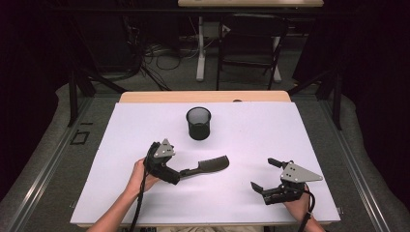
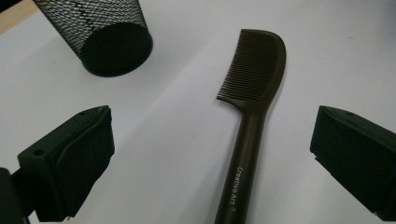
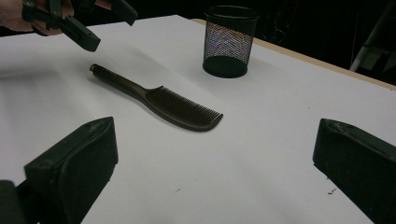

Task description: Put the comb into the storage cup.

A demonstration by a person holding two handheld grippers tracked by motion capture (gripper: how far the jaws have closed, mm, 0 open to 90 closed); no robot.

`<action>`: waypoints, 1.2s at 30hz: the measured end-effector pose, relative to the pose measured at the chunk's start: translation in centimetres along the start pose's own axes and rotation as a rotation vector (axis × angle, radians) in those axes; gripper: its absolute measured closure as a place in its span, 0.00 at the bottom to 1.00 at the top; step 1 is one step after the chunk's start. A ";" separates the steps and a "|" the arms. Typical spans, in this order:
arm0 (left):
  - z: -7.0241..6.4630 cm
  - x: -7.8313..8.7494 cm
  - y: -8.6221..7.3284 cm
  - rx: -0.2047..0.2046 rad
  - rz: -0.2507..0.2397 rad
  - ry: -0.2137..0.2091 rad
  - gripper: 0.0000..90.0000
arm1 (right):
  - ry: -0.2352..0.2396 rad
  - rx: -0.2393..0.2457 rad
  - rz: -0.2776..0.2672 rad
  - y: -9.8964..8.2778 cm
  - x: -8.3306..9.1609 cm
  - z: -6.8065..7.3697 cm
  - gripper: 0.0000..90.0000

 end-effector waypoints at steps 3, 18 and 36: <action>-0.1 -0.4 0.2 -0.015 0.025 -0.008 0.00 | 0.000 -0.002 0.001 0.0 0.0 0.0 0.00; -0.6 -1.6 1.1 -0.095 0.137 -0.025 0.00 | 0.007 -0.004 0.011 -0.1 0.0 0.0 0.00; -1.3 -3.3 1.6 -0.181 0.317 -0.024 0.00 | 0.012 -0.004 0.010 -0.1 -0.1 0.0 0.00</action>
Point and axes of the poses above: each handheld gripper's, and its own axes: x roughly backward along the jaws, y roughly out of its top, z roughly to its left, the point moved 5 cm from there along -x, roughly forward along the jaws, and after that the axes turned 8 degrees about x, right-handed, at the moved point
